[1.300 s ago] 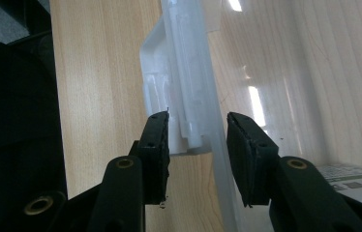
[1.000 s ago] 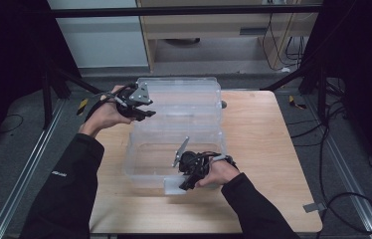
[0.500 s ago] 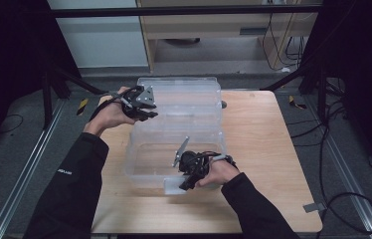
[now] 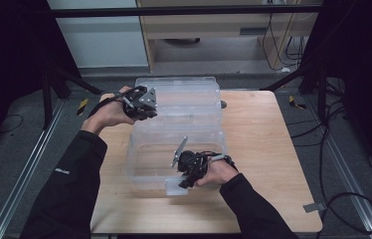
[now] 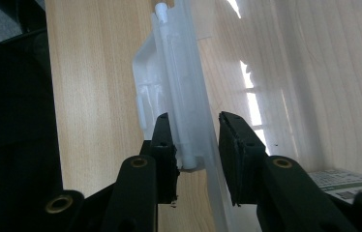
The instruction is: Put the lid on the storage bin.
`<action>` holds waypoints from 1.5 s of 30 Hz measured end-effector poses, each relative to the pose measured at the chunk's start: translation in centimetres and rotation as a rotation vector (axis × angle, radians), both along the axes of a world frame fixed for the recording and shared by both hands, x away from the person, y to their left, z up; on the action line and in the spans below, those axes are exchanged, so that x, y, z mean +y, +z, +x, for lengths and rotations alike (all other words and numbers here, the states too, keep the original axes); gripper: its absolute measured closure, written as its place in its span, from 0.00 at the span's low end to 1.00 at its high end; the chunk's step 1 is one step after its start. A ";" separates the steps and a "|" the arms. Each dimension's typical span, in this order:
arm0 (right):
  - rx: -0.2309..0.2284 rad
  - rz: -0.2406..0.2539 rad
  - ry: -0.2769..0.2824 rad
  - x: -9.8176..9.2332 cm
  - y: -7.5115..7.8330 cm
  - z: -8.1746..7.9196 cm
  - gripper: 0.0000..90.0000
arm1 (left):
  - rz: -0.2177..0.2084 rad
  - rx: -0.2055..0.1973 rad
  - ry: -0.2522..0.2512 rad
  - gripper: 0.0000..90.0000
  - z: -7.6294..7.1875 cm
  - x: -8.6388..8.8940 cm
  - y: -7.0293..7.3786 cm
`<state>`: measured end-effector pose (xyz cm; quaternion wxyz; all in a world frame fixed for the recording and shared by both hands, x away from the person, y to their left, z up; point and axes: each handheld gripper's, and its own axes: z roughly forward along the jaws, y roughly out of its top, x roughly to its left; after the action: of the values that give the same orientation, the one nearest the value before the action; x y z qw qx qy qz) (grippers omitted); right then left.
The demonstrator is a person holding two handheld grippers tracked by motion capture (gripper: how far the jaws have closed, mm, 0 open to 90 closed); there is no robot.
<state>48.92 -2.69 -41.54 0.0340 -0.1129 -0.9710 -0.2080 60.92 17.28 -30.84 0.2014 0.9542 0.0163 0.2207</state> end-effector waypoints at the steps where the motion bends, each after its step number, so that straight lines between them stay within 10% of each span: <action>1: -0.002 -0.001 -0.003 0.0 0.0 0.0 0.77 | 0.001 -0.003 0.002 0.91 0.0 0.0 0.0; 22: -0.029 -0.006 0.010 0.1 0.1 -0.1 0.79 | 0.089 0.026 -0.008 0.97 -0.5 -1.7 0.9; 45: -0.029 -0.006 0.007 0.2 0.0 -0.2 0.79 | 0.072 0.036 -0.065 0.99 -5.0 -1.2 1.9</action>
<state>48.76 -2.48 -41.51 0.0205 -0.1065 -0.9724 -0.2064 55.94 16.07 -28.94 0.1737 0.9646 -0.0189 0.1975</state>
